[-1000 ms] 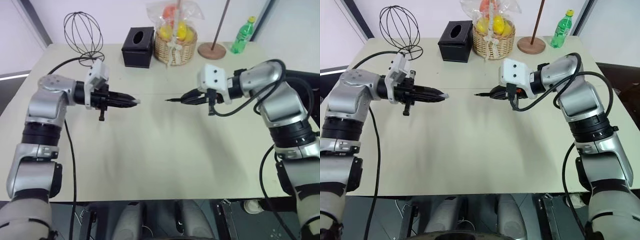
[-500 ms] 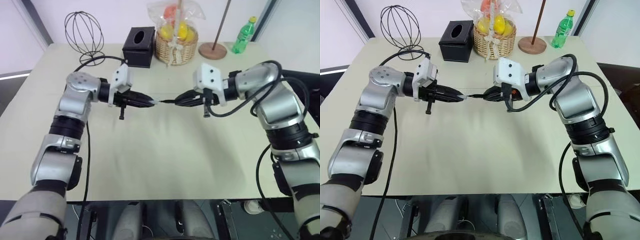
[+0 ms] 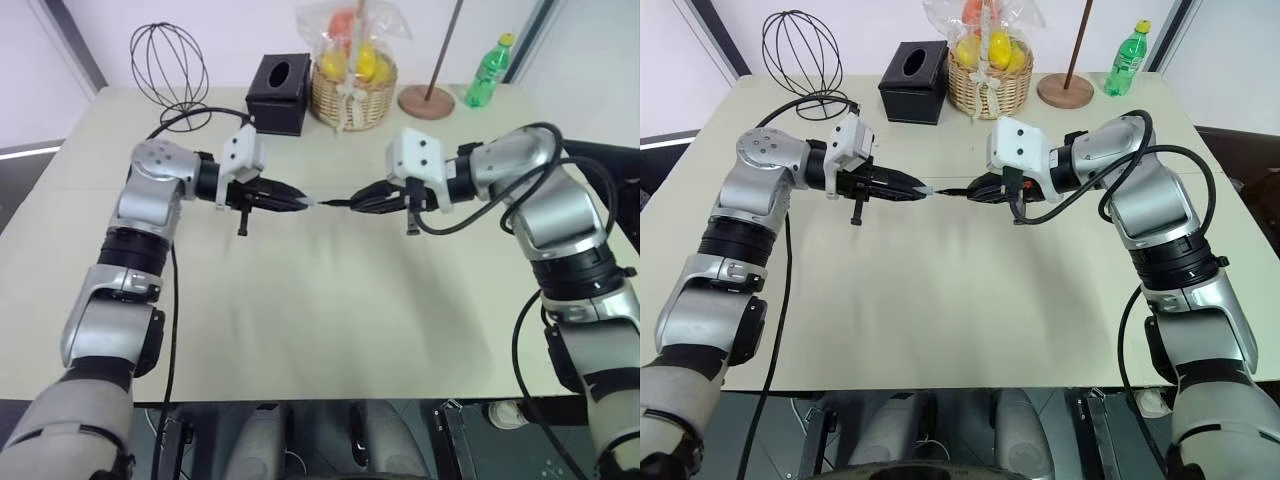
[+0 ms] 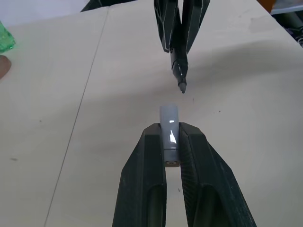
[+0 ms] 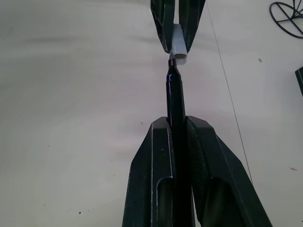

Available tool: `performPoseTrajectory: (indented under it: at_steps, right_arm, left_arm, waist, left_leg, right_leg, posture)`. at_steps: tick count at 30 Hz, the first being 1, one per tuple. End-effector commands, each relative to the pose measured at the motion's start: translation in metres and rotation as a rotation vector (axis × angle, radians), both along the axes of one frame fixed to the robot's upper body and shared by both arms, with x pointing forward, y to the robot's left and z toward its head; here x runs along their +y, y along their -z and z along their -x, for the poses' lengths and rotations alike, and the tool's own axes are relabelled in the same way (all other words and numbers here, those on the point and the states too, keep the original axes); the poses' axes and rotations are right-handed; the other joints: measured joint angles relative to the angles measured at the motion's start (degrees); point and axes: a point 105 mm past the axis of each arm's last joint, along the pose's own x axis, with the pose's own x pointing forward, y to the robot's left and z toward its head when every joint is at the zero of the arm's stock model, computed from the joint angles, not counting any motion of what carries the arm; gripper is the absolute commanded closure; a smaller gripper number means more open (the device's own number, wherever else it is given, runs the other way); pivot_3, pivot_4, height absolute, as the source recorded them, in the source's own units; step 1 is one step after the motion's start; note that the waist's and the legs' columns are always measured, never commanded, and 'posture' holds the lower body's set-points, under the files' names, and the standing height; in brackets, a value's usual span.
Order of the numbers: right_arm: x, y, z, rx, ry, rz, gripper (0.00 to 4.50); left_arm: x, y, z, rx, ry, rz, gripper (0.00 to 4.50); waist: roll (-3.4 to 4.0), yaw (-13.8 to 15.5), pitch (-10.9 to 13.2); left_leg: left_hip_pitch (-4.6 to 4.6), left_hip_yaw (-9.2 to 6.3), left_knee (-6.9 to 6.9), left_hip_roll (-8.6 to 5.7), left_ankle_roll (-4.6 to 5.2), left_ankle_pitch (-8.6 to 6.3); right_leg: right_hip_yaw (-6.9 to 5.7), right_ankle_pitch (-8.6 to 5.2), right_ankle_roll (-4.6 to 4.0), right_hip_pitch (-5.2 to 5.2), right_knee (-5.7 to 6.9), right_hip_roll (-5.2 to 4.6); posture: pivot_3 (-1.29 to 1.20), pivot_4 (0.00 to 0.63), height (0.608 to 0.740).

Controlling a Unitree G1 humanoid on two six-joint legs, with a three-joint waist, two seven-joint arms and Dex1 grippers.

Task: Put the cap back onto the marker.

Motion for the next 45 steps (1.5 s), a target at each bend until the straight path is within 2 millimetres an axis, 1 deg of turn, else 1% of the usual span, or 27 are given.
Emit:
performPoseTrajectory:
  at_steps: [1,8,12,18,22,38,45]
  right_arm:
    - [0.002,-0.007,0.001,-0.034,-0.012,-0.015,4.5]
    - [0.003,-0.006,-0.002,-0.033,-0.011,-0.022,4.5]
    - [0.003,-0.006,-0.002,-0.034,-0.008,-0.024,4.5]
    - [0.0,-0.005,-0.004,-0.035,0.003,-0.019,4.5]
    - [-0.001,-0.005,-0.004,-0.035,0.003,-0.017,4.5]
    - [0.002,-0.005,-0.003,-0.033,-0.003,-0.025,4.5]
    - [0.003,-0.004,-0.002,-0.034,-0.006,-0.03,4.5]
  left_arm:
    - [-0.003,-0.018,0.004,-0.056,0.016,0.027,4.48]
    - [-0.006,-0.019,0.009,-0.048,0.032,0.033,4.48]
    - [-0.006,-0.015,0.012,-0.041,0.041,0.014,4.48]
    - [0.006,-0.016,0.004,-0.063,-0.014,-0.003,4.48]
    - [0.007,-0.017,0.001,-0.075,-0.025,-0.008,4.48]
    - [-0.003,-0.015,0.002,-0.071,0.002,0.008,4.48]
    - [-0.012,-0.01,0.004,-0.073,0.02,0.005,4.48]
  waist:
    - [0.0,0.01,0.0]
    - [0.0,-0.02,0.0]
    - [0.0,-0.02,0.0]
    - [0.0,-0.02,0.0]
    - [0.0,-0.03,0.0]
    - [0.0,-0.04,0.0]
    - [0.0,0.03,0.0]
  left_leg:
    - [0.0,0.0,0.0,0.0,0.0,0.0]
    - [0.0,0.0,0.0,0.0,0.0,0.0]
    - [0.0,0.0,0.0,0.0,0.0,0.0]
    - [0.0,0.0,0.0,0.0,0.0,0.0]
    - [0.0,0.0,0.0,0.0,0.0,0.0]
    - [0.0,0.0,0.0,0.0,0.0,0.0]
    - [0.0,0.0,0.01,0.0,0.0,0.0]
  right_leg:
    - [0.0,0.0,0.0,0.0,0.0,0.0]
    - [0.0,0.0,0.0,0.0,0.0,0.0]
    - [0.0,0.0,0.0,0.0,0.0,0.0]
    - [0.0,0.0,0.0,0.0,0.0,0.0]
    - [0.0,0.0,0.0,0.0,0.0,0.01]
    - [0.0,0.0,0.0,0.0,0.0,0.01]
    - [0.0,0.0,0.0,0.0,0.0,0.0]
  posture:
    - [0.0,0.15,0.74]
    - [0.0,0.15,0.74]
    - [0.0,0.15,0.74]
    - [0.0,0.15,0.74]
    - [0.0,0.15,0.74]
    - [0.0,0.15,0.74]
    - [0.0,0.15,0.74]
